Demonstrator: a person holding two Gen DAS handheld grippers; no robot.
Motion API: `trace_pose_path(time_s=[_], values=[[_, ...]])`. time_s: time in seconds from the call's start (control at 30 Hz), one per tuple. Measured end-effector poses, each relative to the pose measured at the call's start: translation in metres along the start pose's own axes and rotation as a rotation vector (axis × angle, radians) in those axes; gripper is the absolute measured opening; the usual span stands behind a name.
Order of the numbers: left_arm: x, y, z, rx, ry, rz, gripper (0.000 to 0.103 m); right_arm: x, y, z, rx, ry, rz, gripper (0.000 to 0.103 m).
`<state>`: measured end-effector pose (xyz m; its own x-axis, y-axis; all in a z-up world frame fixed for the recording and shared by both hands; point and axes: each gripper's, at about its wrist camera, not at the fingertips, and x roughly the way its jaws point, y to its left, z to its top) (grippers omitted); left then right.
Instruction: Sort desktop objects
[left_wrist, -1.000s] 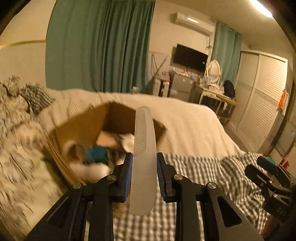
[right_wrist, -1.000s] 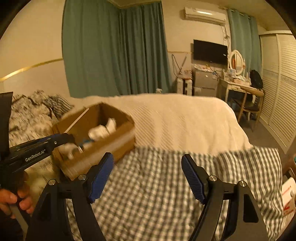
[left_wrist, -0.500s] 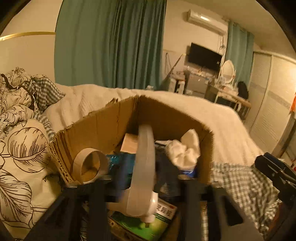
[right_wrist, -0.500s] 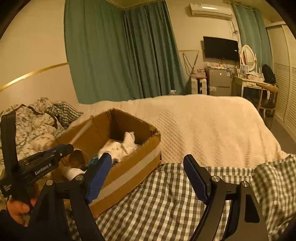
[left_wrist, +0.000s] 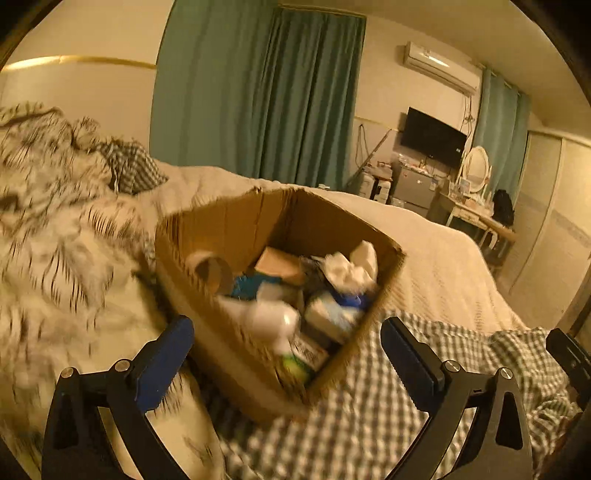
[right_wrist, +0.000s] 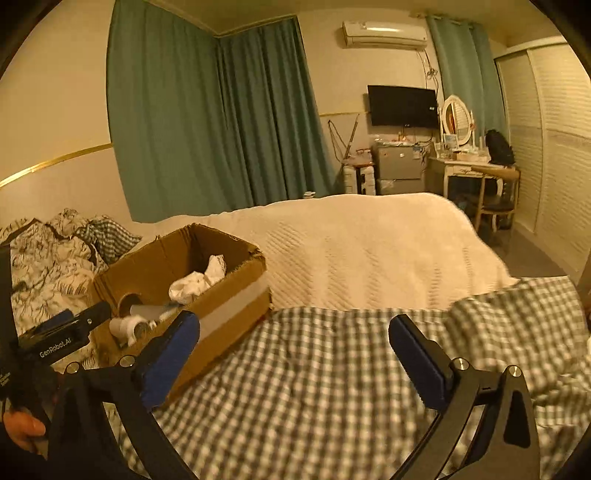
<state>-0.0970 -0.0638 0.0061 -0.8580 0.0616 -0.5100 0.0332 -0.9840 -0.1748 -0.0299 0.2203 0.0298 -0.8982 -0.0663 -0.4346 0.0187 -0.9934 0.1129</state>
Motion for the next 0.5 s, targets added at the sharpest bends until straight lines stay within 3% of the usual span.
trace_pose_path(time_s=[0.17,0.3,0.5], values=[[-0.006,-0.006,-0.019,0.007,-0.018,0.064,0.103,-0.010,0.002,-0.022,-0.050,-0.019,-0.035,0.103],[0.000,-0.012,-0.023,0.054,-0.008,0.060,0.103,0.000,0.001,-0.032,-0.054,0.019,-0.037,0.103],[0.004,-0.006,-0.024,0.029,0.012,0.045,0.103,0.010,0.001,-0.039,-0.058,0.047,-0.041,0.102]])
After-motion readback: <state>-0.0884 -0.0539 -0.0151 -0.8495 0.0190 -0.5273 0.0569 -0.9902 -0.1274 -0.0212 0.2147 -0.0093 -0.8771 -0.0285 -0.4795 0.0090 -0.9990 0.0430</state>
